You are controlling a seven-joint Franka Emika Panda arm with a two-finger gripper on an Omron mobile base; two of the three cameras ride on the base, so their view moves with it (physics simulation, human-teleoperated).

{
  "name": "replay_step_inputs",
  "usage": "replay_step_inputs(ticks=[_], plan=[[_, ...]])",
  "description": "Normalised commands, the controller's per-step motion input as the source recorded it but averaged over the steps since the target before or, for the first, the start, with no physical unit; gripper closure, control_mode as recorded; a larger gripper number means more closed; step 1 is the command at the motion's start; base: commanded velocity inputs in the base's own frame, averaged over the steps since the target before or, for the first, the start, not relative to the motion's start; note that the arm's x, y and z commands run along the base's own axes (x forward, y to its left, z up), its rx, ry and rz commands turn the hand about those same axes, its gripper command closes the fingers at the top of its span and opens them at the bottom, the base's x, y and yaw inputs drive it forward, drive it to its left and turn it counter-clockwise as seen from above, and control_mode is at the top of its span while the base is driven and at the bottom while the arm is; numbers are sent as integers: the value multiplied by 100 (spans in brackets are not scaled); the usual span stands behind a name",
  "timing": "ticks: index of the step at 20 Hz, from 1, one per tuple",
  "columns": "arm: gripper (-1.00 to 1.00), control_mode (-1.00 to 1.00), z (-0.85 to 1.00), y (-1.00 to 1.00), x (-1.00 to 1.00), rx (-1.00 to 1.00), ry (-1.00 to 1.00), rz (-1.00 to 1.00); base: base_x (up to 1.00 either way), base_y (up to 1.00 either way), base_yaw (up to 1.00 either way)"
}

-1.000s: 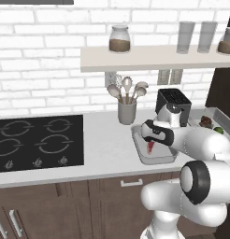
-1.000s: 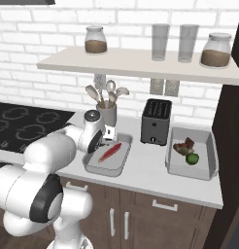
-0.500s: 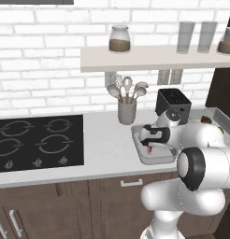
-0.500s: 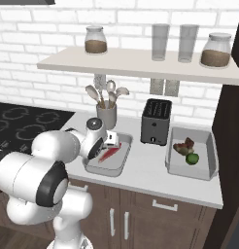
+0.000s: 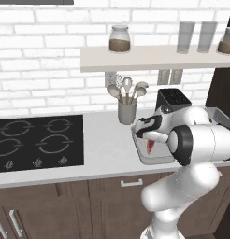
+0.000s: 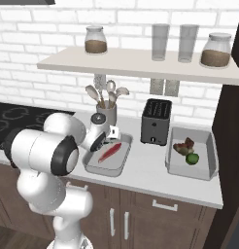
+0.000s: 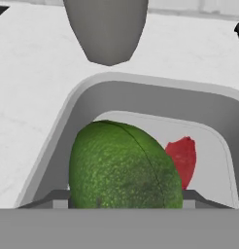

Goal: Place one avocado and one steak in each tupperware on the nearby counter, to pack two identical lunches.

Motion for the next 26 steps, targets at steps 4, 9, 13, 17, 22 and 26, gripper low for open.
replay_step_inputs(ticks=[4, 9, 13, 17, 22, 26], plan=[[100, -100, -39, 0, 9, 0, -2, 4, 0, 0, 0], [-100, -100, -22, 0, 0, -1, -4, 3, 0, 0, 0], [-100, -100, 1, -1, 0, 0, -1, 0, 0, 0, 0], [-100, -100, 60, 0, 0, 0, 0, 0, 0, 0, 0], [-100, -100, 100, 0, -35, 0, 0, 0, 0, 0, 0], [-100, -100, 100, 0, -89, 0, -4, 0, 0, 0, 0]])
